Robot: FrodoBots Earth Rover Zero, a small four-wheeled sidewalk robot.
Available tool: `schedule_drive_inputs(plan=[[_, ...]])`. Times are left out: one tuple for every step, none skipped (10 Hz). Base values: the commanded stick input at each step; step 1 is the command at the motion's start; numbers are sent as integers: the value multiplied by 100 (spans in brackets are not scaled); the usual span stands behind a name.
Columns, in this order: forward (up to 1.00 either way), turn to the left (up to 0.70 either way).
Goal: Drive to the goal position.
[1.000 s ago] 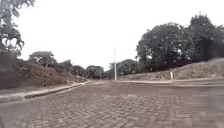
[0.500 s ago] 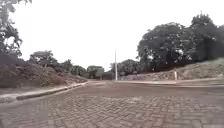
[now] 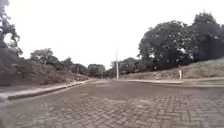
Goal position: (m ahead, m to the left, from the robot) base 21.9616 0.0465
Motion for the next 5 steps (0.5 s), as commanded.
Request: schedule_drive_inputs(plan=[[85,0],[85,0],[85,0],[85,0],[85,0]])
